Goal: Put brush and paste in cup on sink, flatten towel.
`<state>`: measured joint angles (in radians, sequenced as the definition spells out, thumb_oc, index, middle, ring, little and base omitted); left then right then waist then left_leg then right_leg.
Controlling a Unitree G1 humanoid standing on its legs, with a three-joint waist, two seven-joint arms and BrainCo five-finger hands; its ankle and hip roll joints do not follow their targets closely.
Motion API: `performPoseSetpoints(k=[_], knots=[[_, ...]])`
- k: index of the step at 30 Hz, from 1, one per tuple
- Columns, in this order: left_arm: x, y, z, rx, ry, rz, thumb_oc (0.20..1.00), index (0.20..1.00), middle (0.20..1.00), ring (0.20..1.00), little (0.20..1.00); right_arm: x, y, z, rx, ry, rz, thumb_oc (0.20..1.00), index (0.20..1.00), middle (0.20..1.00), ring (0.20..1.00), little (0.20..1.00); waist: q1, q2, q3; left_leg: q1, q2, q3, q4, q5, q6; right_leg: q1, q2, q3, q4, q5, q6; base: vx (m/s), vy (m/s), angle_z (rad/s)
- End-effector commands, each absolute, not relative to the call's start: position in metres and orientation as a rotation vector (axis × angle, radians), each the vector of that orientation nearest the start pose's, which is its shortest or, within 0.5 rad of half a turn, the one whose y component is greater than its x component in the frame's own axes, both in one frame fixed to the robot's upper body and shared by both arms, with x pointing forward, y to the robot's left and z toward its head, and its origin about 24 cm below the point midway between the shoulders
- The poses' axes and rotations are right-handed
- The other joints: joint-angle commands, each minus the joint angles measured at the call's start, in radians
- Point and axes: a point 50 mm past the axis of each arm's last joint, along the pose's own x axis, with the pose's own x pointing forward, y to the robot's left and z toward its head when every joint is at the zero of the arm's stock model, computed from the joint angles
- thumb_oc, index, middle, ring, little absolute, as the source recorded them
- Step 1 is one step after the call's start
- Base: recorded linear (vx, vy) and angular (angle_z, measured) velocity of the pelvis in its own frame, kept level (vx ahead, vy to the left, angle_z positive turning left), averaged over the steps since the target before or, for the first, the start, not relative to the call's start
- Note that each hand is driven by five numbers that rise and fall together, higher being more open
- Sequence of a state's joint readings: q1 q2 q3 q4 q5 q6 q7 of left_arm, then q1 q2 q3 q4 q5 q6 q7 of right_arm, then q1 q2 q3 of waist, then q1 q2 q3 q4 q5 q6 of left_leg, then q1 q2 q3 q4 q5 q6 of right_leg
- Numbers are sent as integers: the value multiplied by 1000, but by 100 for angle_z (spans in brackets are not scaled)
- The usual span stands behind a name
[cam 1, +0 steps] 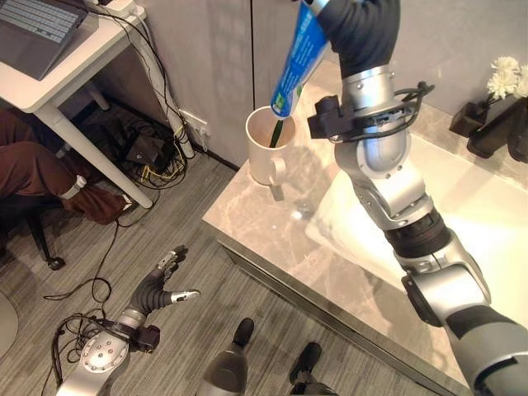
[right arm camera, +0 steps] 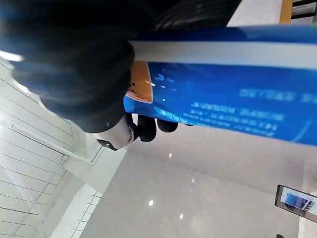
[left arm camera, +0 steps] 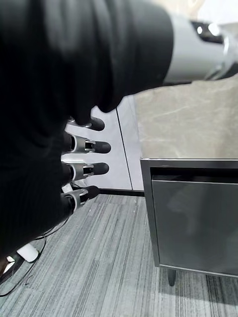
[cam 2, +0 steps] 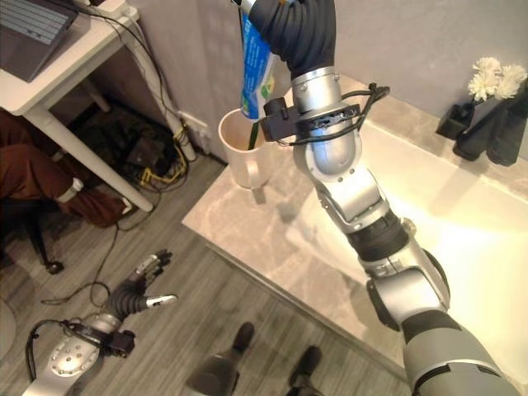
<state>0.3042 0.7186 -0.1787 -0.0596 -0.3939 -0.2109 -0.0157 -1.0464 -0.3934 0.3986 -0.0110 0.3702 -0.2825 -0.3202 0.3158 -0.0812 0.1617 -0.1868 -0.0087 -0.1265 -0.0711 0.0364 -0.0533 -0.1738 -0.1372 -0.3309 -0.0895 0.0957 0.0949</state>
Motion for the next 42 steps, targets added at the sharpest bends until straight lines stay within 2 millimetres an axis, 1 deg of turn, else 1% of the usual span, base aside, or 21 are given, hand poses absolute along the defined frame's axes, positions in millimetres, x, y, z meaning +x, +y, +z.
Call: performPoseSetpoints(k=[1,26,32,42], knots=[[184,240,46,273,62,-210,1000,1000,1000,1000,1000,263,-58,367,85,-1303,445,200,200,200,200,200,12,-49,-15,4,-45,-2,-16,4,48,95,-62,59,2,7,72,-15,1,-3],[182,240,41,253,77,-188,1000,1000,1000,1000,1000,274,-54,350,95,-1211,461,200,200,200,200,200,6,-57,1,-3,-43,1,-16,5,50,85,-60,61,2,10,71,-1,0,0],[182,239,40,245,80,-183,1000,1000,1000,1000,1000,276,-52,342,134,-1178,473,200,200,200,200,200,1,-55,4,-2,-41,8,-16,5,50,85,-59,64,2,11,71,0,0,0],[181,237,37,240,86,-183,1000,1000,1000,1000,1000,280,-47,326,133,-1113,496,200,200,200,200,200,-4,-55,7,4,-41,10,-16,2,52,89,-60,66,2,15,72,0,0,0]])
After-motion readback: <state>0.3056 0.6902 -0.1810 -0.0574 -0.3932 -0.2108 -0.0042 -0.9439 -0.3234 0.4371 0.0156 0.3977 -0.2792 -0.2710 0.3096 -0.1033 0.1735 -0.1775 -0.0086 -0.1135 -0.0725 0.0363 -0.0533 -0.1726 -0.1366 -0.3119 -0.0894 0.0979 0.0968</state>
